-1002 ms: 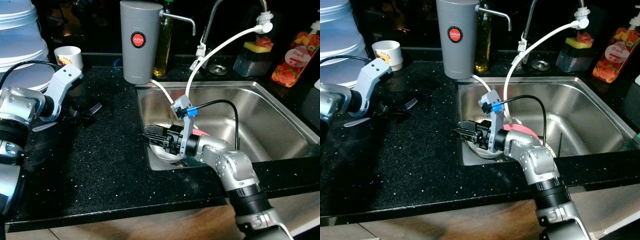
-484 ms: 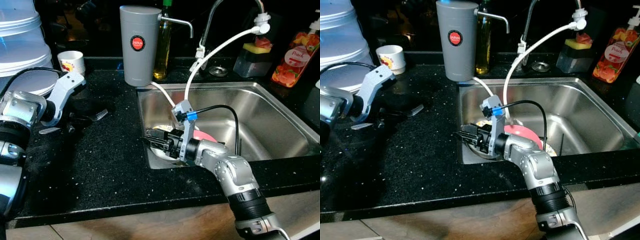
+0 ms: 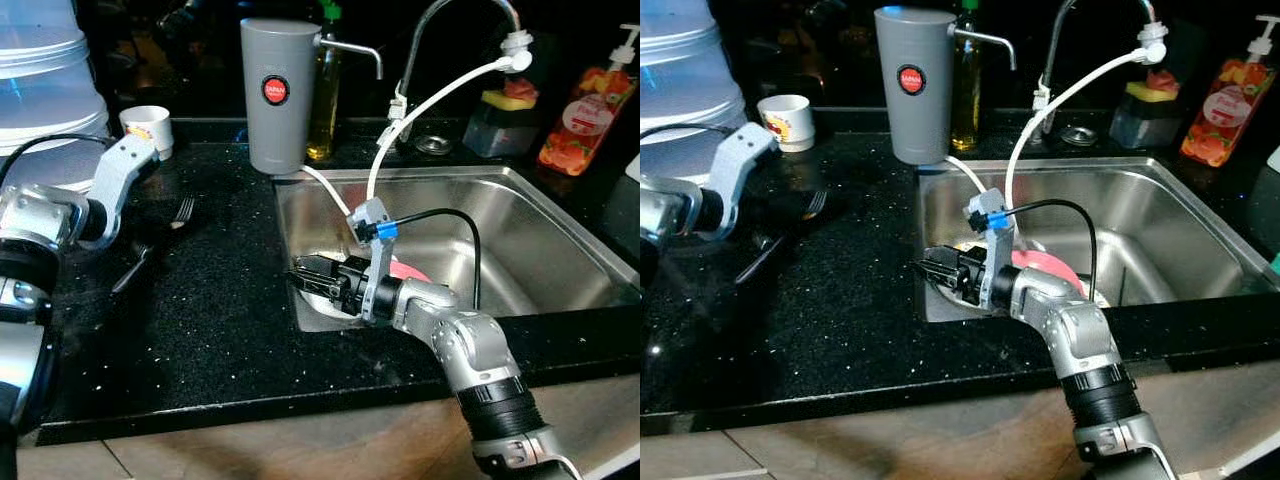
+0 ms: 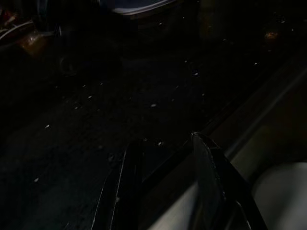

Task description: Kitchen organization

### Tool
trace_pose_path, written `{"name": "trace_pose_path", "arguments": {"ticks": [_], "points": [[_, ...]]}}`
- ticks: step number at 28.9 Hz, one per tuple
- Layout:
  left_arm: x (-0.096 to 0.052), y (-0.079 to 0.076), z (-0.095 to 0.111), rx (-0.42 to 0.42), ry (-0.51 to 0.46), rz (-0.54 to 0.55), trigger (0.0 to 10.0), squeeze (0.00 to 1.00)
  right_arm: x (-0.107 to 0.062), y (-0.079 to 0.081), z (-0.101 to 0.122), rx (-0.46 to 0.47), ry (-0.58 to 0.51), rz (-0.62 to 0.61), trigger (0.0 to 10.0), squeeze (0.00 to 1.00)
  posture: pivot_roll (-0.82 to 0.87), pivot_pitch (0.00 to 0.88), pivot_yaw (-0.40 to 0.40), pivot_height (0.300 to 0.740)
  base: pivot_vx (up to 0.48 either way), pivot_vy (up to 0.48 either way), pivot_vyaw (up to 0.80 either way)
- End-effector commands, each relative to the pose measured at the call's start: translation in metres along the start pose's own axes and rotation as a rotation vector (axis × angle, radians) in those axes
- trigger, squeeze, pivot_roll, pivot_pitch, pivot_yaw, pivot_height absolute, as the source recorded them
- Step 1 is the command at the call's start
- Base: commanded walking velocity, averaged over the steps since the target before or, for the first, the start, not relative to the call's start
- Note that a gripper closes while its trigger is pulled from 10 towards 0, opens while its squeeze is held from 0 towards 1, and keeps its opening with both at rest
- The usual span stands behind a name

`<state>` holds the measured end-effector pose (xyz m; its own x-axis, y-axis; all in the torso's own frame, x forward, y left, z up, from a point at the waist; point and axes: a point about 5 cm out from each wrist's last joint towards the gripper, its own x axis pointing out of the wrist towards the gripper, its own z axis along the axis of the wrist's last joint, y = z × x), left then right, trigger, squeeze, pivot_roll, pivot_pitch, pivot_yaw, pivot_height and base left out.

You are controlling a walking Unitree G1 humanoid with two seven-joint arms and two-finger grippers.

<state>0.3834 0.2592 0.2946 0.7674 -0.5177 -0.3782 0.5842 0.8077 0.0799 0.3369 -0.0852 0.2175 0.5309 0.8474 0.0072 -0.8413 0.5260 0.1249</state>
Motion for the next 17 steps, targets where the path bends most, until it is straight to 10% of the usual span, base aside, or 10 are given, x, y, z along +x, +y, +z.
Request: {"name": "trace_pose_path", "arguments": {"ticks": [1,17], "points": [[-0.002,-0.005,0.025,-0.052,-0.145,-0.030,0.0,0.00,-0.001,0.000,0.004,0.013,-0.007,0.005,10.0,0.00,0.09,0.096,-0.008,0.740,0.000,0.000,0.00],[-0.014,-0.019,0.074,-0.299,-0.605,-0.250,0.0,0.00,0.001,-0.003,0.027,0.016,-0.140,-0.049,10.0,0.00,0.08,0.076,-0.014,0.740,0.000,0.000,0.00]]}}
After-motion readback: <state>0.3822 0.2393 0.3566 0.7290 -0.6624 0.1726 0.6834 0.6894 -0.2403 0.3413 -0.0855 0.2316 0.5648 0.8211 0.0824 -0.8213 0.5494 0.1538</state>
